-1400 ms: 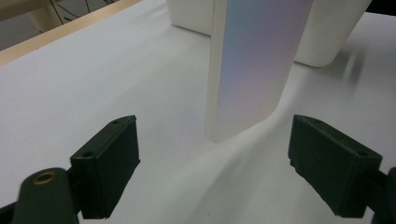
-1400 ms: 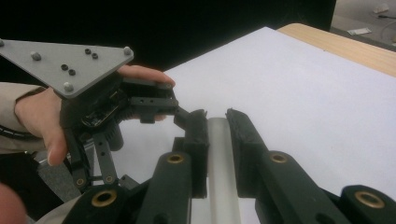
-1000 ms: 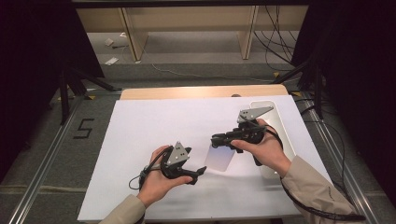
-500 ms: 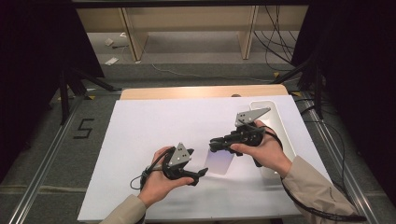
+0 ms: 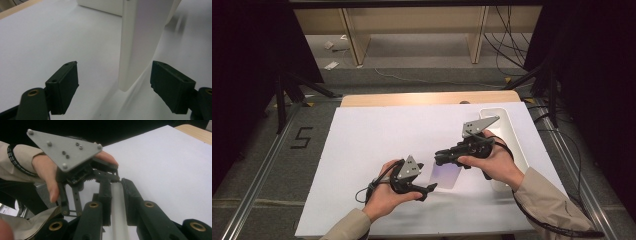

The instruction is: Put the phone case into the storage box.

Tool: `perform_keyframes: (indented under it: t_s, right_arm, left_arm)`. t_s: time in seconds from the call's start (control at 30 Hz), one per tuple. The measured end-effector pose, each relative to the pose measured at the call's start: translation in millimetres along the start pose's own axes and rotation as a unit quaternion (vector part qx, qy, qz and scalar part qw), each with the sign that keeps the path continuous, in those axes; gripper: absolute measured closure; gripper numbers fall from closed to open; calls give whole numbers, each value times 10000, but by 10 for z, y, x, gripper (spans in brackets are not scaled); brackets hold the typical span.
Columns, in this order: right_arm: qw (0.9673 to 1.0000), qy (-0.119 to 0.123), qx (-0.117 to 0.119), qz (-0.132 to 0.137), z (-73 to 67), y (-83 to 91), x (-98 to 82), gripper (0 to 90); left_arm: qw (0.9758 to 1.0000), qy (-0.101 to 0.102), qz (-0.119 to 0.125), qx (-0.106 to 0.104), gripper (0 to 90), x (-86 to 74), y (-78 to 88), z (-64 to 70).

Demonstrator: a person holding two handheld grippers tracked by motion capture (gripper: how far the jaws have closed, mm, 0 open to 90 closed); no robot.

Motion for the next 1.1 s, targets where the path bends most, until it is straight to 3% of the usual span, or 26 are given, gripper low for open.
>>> perform_keyframes:
  t_s: [0.13,0.4,0.87,0.97,1.1]
  right_arm:
    - [10000,4,8,-4,-4,-5,4,799]
    - [10000,-6,24,-17,-3,-19,-6,799]
    - [9999,-63,108,-36,-9,-37,-16,799]
    - [9999,-39,125,-19,-4,-41,-20,798]
    - [9998,-31,193,-8,-2,-40,-25,797]
  left_arm:
    - [9999,-23,-104,-113,237,-44,-34,-9]
    - [9995,-33,-48,-305,319,-60,-67,-7]
    - [9973,-255,-49,-686,550,-83,-110,17]
    - [9967,-275,-31,-767,649,-76,-98,18]
    - [9961,-269,-103,-836,692,-73,-83,9]
Point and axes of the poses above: each handheld gripper's, and its own axes: y roughly backward along the jaws, x roughly out of its top, z roughly to its right, the point moved 3 cm from there along -y, roughly forward along the jaws, and after that the axes turned 5 degrees about z, right-handed, at the moved point
